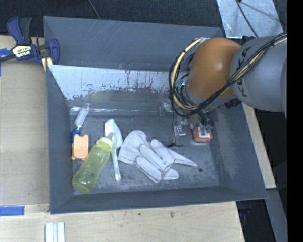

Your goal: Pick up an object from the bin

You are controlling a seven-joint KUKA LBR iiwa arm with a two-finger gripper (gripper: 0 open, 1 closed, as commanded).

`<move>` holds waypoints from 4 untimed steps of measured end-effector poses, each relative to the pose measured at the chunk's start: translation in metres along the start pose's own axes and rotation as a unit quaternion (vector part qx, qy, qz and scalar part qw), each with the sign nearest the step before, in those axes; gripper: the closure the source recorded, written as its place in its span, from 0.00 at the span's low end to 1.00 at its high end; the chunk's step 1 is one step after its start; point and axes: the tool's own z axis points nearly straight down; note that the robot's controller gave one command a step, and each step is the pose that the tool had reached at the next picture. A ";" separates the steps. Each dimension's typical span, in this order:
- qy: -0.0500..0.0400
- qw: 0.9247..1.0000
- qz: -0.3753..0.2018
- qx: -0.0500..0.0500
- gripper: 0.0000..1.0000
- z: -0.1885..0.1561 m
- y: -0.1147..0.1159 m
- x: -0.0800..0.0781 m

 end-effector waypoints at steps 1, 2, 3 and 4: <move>-0.008 0.999 -0.042 0.001 0.00 -0.016 0.025 0.034; 0.000 0.999 -0.052 -0.001 0.00 0.022 0.054 0.057; -0.006 0.999 -0.043 0.000 1.00 0.024 0.058 0.043; -0.006 0.999 -0.043 0.000 1.00 0.024 0.058 0.043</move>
Offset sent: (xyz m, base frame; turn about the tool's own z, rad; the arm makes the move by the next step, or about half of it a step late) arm -0.0592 0.0578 -0.0334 -0.0950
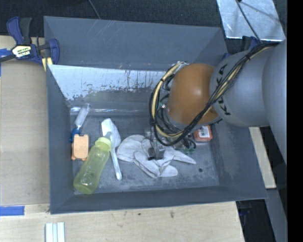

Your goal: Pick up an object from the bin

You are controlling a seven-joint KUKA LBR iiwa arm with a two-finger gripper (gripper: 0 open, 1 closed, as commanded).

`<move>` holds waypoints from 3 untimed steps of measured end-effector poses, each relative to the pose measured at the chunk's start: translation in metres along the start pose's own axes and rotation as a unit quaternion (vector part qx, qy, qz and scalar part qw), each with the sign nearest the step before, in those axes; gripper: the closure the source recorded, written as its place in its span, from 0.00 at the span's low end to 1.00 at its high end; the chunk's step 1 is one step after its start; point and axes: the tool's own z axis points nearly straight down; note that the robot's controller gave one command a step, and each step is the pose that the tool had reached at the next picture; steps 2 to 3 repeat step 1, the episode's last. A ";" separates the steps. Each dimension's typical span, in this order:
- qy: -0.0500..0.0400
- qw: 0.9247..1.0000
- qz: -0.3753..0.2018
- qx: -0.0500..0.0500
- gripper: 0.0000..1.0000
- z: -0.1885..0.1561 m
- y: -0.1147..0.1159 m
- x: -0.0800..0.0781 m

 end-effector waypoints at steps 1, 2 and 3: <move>0.004 1.000 0.011 0.000 1.00 -0.129 -0.033 -0.002; 0.004 1.000 0.011 0.000 1.00 -0.129 -0.033 -0.002; 0.004 1.000 0.011 0.000 1.00 -0.129 -0.033 -0.002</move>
Offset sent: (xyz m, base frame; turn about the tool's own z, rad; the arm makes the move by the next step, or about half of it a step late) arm 0.0000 0.0000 0.0000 0.0000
